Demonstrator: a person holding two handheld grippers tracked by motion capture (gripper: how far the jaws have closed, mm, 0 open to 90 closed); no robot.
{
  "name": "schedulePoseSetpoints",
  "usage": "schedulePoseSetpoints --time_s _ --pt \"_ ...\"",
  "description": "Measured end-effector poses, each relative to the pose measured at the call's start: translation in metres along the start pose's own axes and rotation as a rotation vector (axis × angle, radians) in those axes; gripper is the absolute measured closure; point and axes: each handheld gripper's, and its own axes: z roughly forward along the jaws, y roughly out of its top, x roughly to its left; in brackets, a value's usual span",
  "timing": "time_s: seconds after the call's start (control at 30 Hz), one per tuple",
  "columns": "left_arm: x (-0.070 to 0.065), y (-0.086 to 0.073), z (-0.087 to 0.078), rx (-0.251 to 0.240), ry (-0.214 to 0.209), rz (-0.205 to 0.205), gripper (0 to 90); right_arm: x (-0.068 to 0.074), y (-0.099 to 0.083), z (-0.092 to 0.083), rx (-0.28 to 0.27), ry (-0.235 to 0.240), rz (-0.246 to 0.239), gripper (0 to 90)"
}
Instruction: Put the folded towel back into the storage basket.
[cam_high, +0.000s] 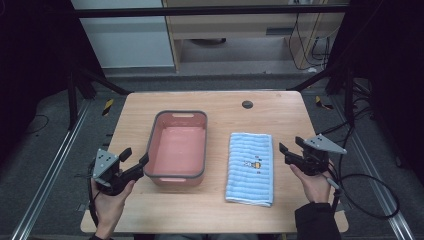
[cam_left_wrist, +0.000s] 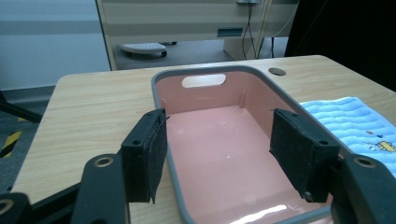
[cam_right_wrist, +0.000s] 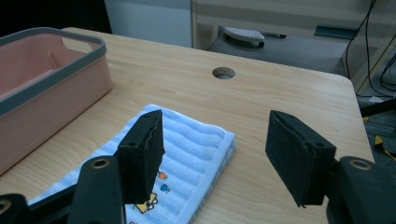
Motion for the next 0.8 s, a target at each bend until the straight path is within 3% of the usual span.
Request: schedulePoseSetpoints --time_s 0.13,0.47,0.8 --pt "-0.010 0.003 0.006 0.001 -0.021 0.006 36.9 0.004 0.005 0.003 -0.007 0.012 -0.003 37.6" --pt "-0.050 0.009 0.029 -0.004 -0.073 0.059 37.9 0.010 0.020 0.013 -0.002 0.033 -0.005 45.3" --pt "-0.077 0.011 0.045 -0.012 -0.115 0.049 40.4 0.009 0.031 0.019 -0.011 0.028 -0.014 50.3"
